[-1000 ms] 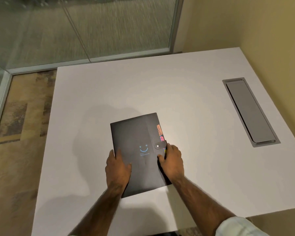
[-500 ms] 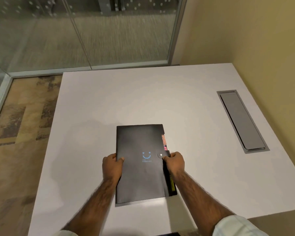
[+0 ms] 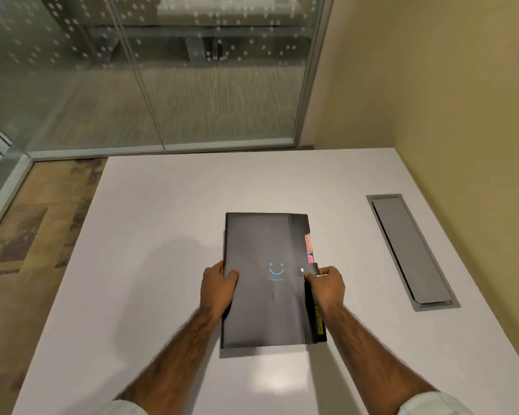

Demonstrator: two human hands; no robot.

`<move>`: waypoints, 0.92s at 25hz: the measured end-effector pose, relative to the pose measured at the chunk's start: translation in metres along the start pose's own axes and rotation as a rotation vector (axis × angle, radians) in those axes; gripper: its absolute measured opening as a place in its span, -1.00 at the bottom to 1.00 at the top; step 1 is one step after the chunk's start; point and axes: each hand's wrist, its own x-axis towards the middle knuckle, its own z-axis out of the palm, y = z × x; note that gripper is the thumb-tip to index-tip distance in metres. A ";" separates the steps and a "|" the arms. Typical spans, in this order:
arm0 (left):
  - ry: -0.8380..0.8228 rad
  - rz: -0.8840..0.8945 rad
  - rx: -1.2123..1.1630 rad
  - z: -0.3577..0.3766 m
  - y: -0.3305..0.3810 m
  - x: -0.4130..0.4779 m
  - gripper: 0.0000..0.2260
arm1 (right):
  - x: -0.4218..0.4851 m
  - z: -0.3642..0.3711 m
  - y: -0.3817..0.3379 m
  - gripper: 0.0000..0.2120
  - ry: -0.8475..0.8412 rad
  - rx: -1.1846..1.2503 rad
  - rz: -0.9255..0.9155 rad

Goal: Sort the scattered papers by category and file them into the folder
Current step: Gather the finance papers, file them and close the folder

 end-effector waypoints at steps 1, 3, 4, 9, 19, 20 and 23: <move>0.004 -0.020 0.004 0.011 0.004 0.004 -0.78 | 0.012 -0.008 -0.004 -0.72 -0.005 -0.013 -0.011; -0.005 -0.034 0.030 0.036 0.008 0.010 -0.71 | 0.037 -0.024 -0.001 -0.70 -0.024 -0.043 -0.022; -0.020 -0.033 0.029 0.047 0.010 0.013 -0.72 | 0.048 -0.030 0.002 -0.70 -0.033 -0.062 -0.025; -0.116 0.000 -0.048 0.089 0.026 0.020 -0.76 | 0.094 -0.050 0.011 -0.77 -0.061 -0.125 -0.036; -0.111 -0.073 0.126 0.123 0.012 0.042 -0.15 | 0.136 -0.049 0.009 -0.80 -0.119 -0.216 -0.053; -0.104 -0.077 0.126 0.125 0.010 0.039 -0.16 | 0.137 -0.049 0.011 -0.81 -0.130 -0.220 -0.054; -0.090 -0.076 0.138 0.132 0.010 0.036 -0.22 | 0.140 -0.052 0.013 -0.81 -0.155 -0.204 -0.055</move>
